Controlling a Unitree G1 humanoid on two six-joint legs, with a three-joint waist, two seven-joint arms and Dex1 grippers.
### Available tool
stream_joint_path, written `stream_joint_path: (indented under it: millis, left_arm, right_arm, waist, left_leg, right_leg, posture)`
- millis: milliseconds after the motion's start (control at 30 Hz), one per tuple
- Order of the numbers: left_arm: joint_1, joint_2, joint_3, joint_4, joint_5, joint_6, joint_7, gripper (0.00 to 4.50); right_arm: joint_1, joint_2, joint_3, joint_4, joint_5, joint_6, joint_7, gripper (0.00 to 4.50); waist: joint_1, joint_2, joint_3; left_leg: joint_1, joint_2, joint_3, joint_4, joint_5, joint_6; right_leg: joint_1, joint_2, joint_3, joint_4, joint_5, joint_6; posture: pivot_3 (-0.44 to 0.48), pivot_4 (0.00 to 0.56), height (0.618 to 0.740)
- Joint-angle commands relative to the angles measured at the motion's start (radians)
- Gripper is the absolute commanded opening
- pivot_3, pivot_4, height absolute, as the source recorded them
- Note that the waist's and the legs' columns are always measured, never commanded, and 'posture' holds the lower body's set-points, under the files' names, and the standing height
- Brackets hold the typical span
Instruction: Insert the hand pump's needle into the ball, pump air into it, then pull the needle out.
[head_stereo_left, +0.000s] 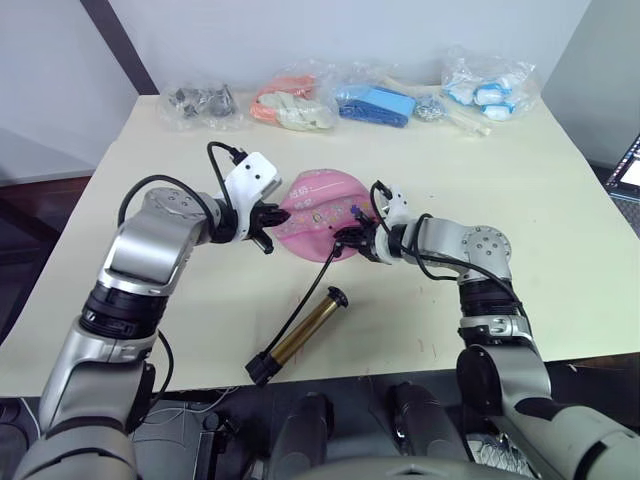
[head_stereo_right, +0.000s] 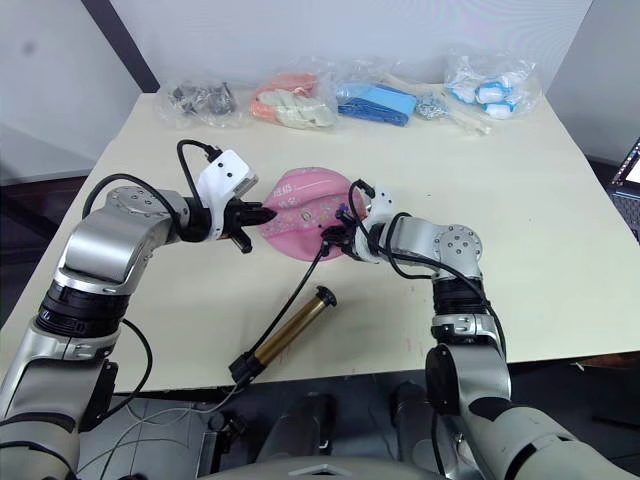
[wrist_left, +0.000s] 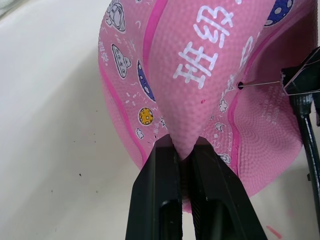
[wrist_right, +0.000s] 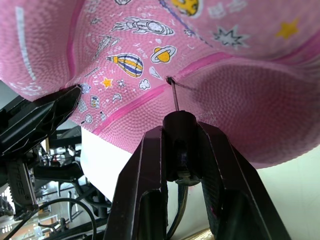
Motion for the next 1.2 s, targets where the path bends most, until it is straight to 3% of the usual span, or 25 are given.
stream_joint_path:
  millis: [33, 733, 1200]
  left_arm:
    - [-0.007, 0.005, 0.045, -0.057, -0.021, -0.002, 0.007, 0.00]
    - [0.035, 0.031, 0.021, -0.120, -0.080, 0.050, -0.033, 0.00]
    - [0.049, 0.025, 0.035, -0.126, -0.113, 0.118, -0.039, 0.00]
  right_arm:
    - [-0.016, 0.011, -0.020, -0.019, -0.024, -0.010, -0.012, 0.34]
    - [-0.094, 0.146, -0.089, 0.045, -0.045, -0.150, -0.109, 0.34]
    - [-0.171, 0.079, 0.157, 0.082, -0.396, -0.125, 0.213, 0.34]
  waist:
    - [0.000, 0.000, 0.000]
    - [-0.004, 0.000, 0.000]
    - [-0.031, 0.000, -0.001]
  left_leg:
    - [0.000, 0.000, 0.000, 0.000, 0.000, 0.000]
    - [0.001, 0.001, 0.000, 0.000, 0.000, 0.000]
    - [0.003, 0.002, 0.000, 0.000, 0.000, 0.000]
  right_leg:
    - [0.000, 0.000, 0.000, 0.000, 0.000, 0.000]
    - [0.000, 0.001, 0.000, 0.001, 0.001, -0.002]
    - [0.000, 0.003, 0.000, 0.001, 0.002, -0.003]
  posture:
    - [0.000, 0.150, 0.740]
    - [0.000, 0.150, 0.740]
    - [0.000, 0.150, 0.740]
